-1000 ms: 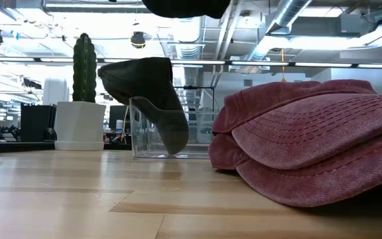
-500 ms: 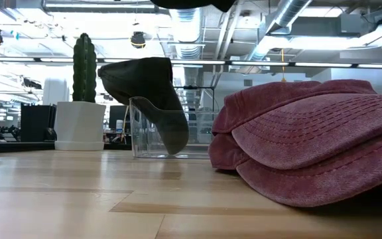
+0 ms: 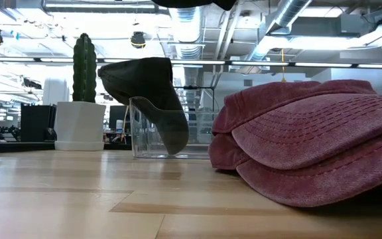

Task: Pick & Place hat
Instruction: Put the black cap into the bottom transparent bin

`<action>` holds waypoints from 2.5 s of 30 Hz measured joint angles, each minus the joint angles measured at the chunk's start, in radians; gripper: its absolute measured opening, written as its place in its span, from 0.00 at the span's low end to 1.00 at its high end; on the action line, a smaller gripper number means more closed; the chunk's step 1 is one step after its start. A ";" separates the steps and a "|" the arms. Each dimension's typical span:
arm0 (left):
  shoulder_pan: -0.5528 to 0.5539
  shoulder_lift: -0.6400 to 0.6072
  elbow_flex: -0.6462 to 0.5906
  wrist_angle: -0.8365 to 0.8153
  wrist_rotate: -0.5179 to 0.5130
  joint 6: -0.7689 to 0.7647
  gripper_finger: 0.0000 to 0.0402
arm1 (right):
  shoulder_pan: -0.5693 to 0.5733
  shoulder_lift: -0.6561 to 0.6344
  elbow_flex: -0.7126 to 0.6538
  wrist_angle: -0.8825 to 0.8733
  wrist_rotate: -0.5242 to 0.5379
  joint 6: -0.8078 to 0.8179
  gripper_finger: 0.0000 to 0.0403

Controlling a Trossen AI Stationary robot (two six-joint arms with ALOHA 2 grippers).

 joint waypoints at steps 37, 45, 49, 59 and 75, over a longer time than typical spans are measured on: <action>0.069 0.000 0.000 0.229 0.344 -0.037 0.04 | 0.311 -0.151 -0.672 -0.051 -0.874 0.733 0.31; 0.066 0.002 0.000 0.231 0.344 -0.037 0.04 | 0.422 -0.151 -0.659 -0.067 -1.000 0.732 0.31; 0.057 0.018 0.000 0.247 0.352 -0.053 0.04 | 0.425 -0.151 -0.639 -0.138 -0.998 0.649 0.31; 0.057 0.117 0.000 0.372 0.440 -0.116 0.04 | 0.401 -0.151 -0.542 -0.279 -1.015 0.627 0.31; 0.057 0.124 0.000 0.386 0.437 -0.125 0.04 | 0.563 -0.151 -0.517 -0.313 -1.002 0.382 0.31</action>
